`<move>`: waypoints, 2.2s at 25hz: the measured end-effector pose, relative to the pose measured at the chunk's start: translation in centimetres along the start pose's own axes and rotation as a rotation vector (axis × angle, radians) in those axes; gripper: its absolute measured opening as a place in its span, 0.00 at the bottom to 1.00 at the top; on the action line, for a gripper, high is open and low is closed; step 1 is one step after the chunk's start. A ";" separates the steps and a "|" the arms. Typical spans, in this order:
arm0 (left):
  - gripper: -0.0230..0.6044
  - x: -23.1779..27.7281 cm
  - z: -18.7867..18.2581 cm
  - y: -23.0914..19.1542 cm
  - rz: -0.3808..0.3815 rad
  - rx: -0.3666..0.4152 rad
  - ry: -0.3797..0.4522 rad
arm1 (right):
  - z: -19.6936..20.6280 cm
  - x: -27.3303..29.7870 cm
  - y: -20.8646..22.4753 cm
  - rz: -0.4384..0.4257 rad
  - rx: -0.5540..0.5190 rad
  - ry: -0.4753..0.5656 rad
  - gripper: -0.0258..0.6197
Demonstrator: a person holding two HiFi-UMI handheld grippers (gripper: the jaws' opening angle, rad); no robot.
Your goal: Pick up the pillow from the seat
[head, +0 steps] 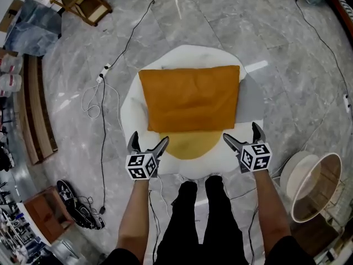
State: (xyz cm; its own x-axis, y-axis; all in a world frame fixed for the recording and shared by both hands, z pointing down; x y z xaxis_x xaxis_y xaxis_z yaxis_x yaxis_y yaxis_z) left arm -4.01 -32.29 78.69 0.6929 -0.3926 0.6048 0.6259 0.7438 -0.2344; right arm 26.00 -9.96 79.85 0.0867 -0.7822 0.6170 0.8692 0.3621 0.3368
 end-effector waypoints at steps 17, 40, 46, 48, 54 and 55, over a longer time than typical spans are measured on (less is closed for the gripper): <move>0.99 13.4 9.7 -8.8 -0.023 -0.043 -0.124 | 11.2 15.4 8.2 0.026 0.041 -0.151 0.95; 0.58 20.8 11.8 -8.4 0.205 -0.097 -0.266 | 13.2 22.8 10.2 -0.123 0.026 -0.279 0.65; 0.43 19.2 10.9 -6.7 0.216 -0.067 -0.251 | 12.5 21.0 8.4 -0.068 -0.020 -0.241 0.38; 0.42 18.5 10.4 -6.4 0.213 -0.064 -0.238 | 12.0 20.2 8.1 -0.057 -0.022 -0.215 0.36; 0.42 16.4 8.0 -5.7 0.211 -0.053 -0.209 | 9.0 17.4 6.6 -0.045 -0.041 -0.144 0.36; 0.42 15.7 7.4 -5.5 0.212 -0.054 -0.199 | 8.1 16.7 6.3 -0.045 -0.052 -0.136 0.36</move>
State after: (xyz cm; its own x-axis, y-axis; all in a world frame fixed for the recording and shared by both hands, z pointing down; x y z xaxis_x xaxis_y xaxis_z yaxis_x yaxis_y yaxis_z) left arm 0.83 -38.57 95.10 0.7297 -0.1141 0.6742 0.4971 0.7656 -0.4084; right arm 28.93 -16.62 98.05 -0.0170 -0.7196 0.6941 0.8949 0.2987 0.3316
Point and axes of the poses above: the fingertips, and each gripper's own axes: x forward along the fingers, y to its right, z out of its underside, the point moved 3 cm from there along -x, backward along the fingers, and after that the axes turned 6 degrees about y, right-handed, at the moved point
